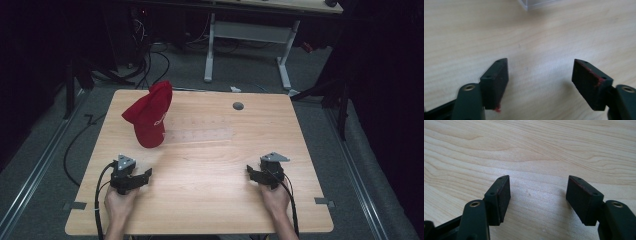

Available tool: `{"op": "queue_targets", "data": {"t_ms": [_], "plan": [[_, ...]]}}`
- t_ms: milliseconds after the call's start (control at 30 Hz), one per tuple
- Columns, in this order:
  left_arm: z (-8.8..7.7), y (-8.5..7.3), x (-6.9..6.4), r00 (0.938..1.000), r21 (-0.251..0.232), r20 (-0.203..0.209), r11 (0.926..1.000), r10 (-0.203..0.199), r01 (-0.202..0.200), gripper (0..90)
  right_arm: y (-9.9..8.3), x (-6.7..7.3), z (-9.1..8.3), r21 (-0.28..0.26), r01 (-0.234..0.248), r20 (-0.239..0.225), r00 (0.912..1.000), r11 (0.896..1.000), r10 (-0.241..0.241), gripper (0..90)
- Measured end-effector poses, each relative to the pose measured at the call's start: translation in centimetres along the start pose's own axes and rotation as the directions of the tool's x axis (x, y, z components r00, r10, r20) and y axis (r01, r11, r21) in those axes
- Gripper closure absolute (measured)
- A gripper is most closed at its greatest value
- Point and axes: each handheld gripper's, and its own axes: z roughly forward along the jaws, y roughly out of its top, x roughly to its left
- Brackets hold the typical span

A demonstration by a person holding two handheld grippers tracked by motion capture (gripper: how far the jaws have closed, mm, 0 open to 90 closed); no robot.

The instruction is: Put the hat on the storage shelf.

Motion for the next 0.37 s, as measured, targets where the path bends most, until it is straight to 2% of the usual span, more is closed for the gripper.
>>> {"op": "queue_targets", "data": {"t_ms": [33,100,367], "plan": [[0.05,-0.14,-0.12,0.9998,0.004,-0.003,0.9998,0.018,-0.018,24.4,0.0,0.01,0.0,0.0,0.001,-0.001,1.0,1.0,-0.001,36.6],[0.11,-0.22,-0.25,0.9997,0.01,0.0,0.9997,0.024,-0.024,21.5,0.0,0.0,0.01,0.0,0.001,-0.001,1.0,1.0,-0.001,36.6],[0.24,-0.21,-0.37,0.9999,0.006,-0.004,0.9999,0.015,-0.015,21.3,0.0,-0.01,0.0,-0.001,-0.001,-0.003,1.0,1.0,0.001,36.5]]}}
